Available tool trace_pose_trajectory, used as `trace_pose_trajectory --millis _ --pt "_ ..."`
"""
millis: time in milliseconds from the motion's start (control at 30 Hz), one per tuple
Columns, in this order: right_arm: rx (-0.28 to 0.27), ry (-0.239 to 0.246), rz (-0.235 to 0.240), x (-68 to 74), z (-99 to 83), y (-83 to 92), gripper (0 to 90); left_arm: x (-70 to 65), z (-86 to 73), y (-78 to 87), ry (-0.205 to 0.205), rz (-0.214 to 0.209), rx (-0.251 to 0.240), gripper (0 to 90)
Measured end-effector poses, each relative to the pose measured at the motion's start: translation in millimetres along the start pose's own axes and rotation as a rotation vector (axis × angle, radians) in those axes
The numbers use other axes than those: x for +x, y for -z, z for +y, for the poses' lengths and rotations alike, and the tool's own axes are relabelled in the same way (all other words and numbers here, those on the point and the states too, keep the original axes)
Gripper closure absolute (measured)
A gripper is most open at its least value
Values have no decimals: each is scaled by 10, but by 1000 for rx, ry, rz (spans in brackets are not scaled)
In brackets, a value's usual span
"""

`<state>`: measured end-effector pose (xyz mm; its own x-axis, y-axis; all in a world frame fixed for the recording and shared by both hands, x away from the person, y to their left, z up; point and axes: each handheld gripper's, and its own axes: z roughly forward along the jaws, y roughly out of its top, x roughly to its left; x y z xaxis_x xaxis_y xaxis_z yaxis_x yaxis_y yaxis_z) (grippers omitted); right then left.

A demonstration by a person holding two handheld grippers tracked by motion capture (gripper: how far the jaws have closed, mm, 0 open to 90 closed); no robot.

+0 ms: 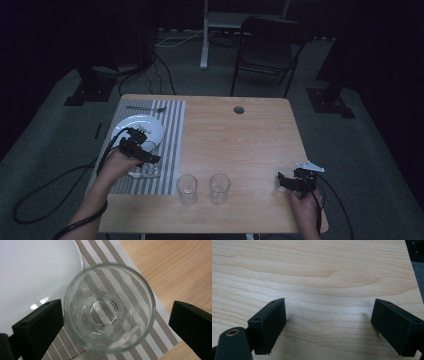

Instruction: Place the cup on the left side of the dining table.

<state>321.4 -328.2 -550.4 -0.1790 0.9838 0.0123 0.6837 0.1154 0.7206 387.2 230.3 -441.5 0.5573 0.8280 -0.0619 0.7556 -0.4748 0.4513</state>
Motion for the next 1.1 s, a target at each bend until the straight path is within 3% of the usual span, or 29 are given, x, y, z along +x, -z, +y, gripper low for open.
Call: trace_pose_trajectory --millis 167,267,433,567,700,800,1100 --pt "0 0 0 0 0 0 124 0 -123 38 23 69 -53 2" --pt "0 0 0 0 0 0 124 -8 -202 63 17 105 -82 2" --pt "0 0 0 0 0 0 124 -8 -321 84 51 139 -119 2" --pt "0 1 0 -1 0 0 124 20 -421 94 87 141 -135 2" --pt "0 1 0 -1 0 0 124 40 -528 67 98 160 -126 2" --pt "0 1 0 -1 0 0 124 68 -600 54 130 149 -128 2" --pt "0 1 0 0 0 0 124 106 -852 7 178 194 -130 1"
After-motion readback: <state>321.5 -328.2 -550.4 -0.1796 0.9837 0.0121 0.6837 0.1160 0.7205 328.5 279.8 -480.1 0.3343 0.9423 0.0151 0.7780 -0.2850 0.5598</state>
